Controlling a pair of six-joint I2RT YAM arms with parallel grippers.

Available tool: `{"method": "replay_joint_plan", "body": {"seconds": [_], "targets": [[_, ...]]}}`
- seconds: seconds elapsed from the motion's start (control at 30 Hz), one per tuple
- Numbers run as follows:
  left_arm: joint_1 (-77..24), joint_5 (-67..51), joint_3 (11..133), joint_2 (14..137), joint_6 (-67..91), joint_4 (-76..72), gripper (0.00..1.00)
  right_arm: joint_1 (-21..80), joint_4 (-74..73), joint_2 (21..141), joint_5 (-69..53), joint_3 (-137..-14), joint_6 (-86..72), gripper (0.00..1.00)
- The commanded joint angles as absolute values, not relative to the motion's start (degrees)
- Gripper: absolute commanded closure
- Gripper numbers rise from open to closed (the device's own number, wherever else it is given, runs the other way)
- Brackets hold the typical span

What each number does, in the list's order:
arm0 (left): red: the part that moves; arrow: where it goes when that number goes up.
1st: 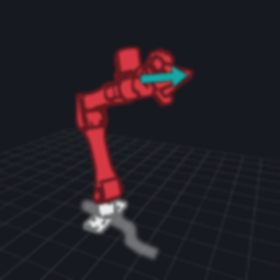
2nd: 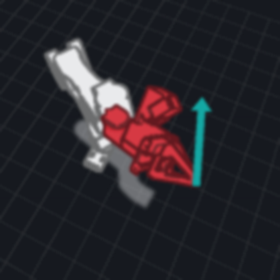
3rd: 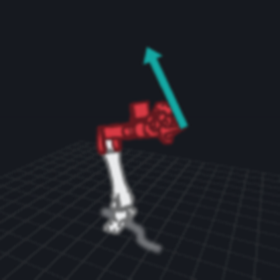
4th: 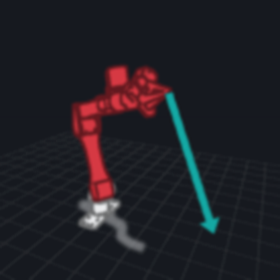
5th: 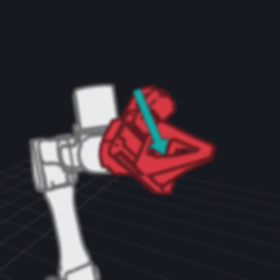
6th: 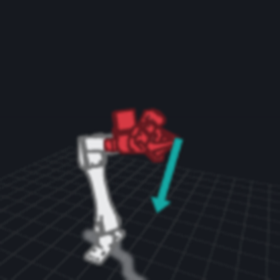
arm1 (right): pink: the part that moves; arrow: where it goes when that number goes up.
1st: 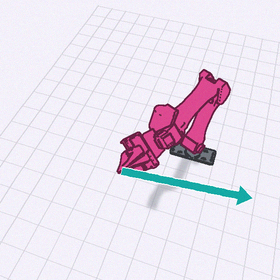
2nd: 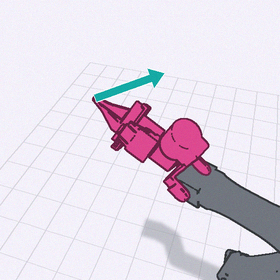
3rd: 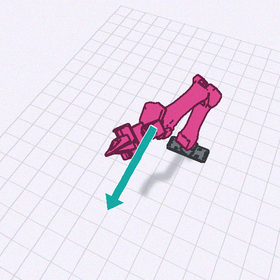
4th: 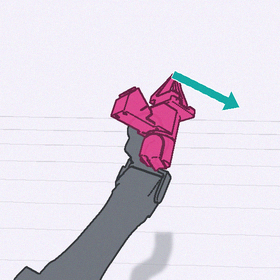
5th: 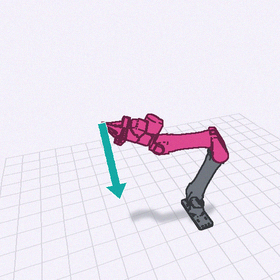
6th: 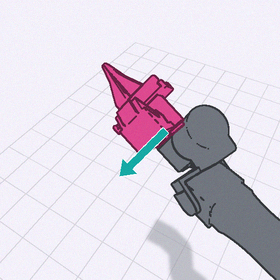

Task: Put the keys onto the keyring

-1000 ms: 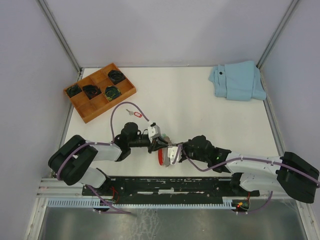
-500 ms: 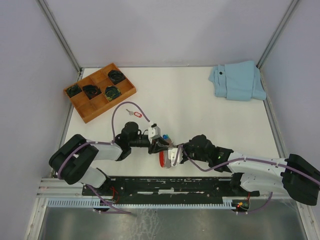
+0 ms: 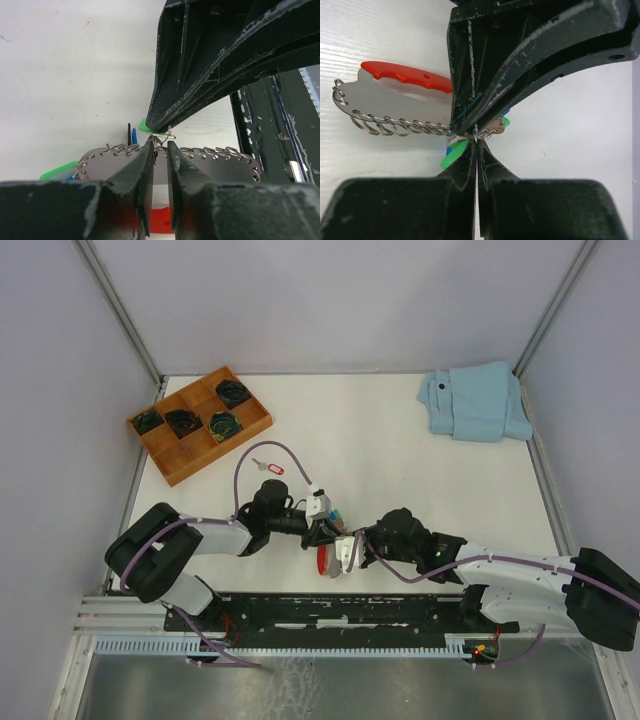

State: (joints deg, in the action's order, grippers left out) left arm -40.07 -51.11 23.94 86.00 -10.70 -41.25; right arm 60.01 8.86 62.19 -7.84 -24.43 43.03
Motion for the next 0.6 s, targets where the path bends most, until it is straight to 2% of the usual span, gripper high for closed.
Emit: {"method": "replay_joint_plan", "body": {"seconds": [0.0,0.13,0.4,0.57], "targets": [[-40.8,-51.5,27.0,87.1,-14.5,-37.8,0.81,60.4,11.2,61.2,-9.1,-27.7,43.8,0.99],[-40.8,-50.6,27.6,87.0,-15.4,-35.6,0.97,60.4,10.4,60.6,-7.9,-27.3,43.8,0.99],[-40.4,-48.6,25.9,84.4,-14.8,-37.2,0.97,60.4,8.5,55.0,-1.4,-23.6,42.3,0.99],[-39.4,-49.5,23.8,82.4,-12.1,-42.2,0.97,60.4,7.7,56.7,-0.6,-23.7,41.9,0.99]]}}
